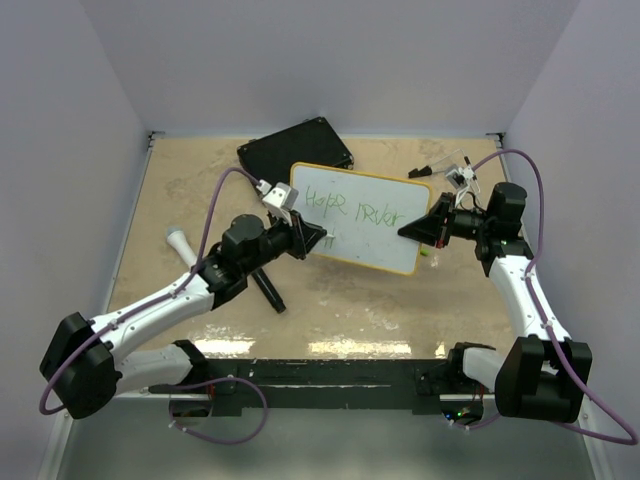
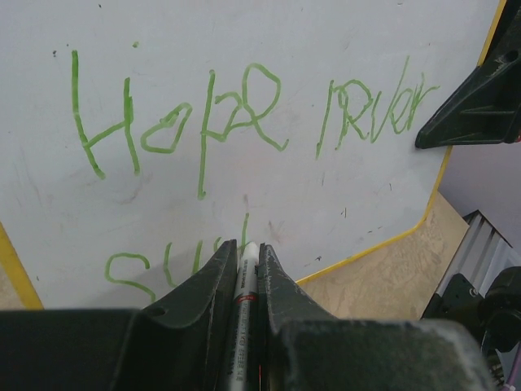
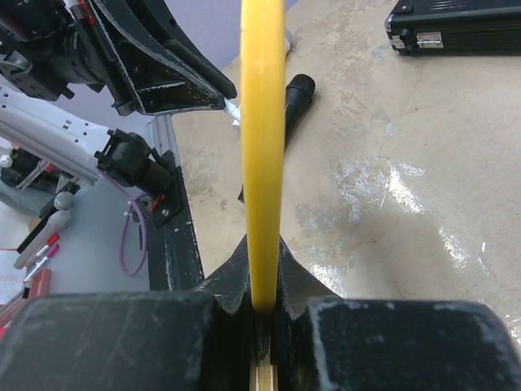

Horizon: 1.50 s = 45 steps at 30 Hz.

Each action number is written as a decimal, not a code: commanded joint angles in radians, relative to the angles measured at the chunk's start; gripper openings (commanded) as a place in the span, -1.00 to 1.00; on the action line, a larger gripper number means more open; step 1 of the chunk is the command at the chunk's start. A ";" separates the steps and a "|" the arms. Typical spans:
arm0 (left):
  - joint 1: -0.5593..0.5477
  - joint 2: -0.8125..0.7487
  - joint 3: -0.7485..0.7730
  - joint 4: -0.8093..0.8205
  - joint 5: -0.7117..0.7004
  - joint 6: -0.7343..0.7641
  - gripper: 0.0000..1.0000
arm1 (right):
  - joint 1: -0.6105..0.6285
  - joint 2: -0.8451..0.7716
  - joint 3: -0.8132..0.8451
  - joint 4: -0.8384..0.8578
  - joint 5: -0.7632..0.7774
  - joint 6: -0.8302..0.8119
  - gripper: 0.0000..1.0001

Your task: Write a sentence on the whiteboard

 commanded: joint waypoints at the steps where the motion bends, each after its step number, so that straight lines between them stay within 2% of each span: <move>1: 0.000 0.027 0.065 0.052 0.009 0.018 -1.00 | 0.003 -0.033 0.019 0.046 -0.093 0.015 -1.00; 6: 0.000 0.040 0.088 0.066 0.024 0.019 -1.00 | 0.005 -0.034 0.019 0.046 -0.093 0.015 -1.00; 11: 0.000 -0.017 0.083 0.071 0.053 0.008 -1.00 | 0.005 -0.034 0.018 0.046 -0.092 0.015 -1.00; 19: 0.000 -0.160 -0.001 0.065 0.092 -0.011 -1.00 | 0.005 -0.033 0.018 0.047 -0.090 0.015 -1.00; 25: 0.000 -0.212 -0.072 0.063 0.092 -0.024 -1.00 | 0.003 -0.034 0.016 0.047 -0.090 0.015 -1.00; 45: -0.022 -0.206 -0.190 0.161 0.070 -0.035 -1.00 | 0.005 -0.028 0.016 0.049 -0.087 0.015 -1.00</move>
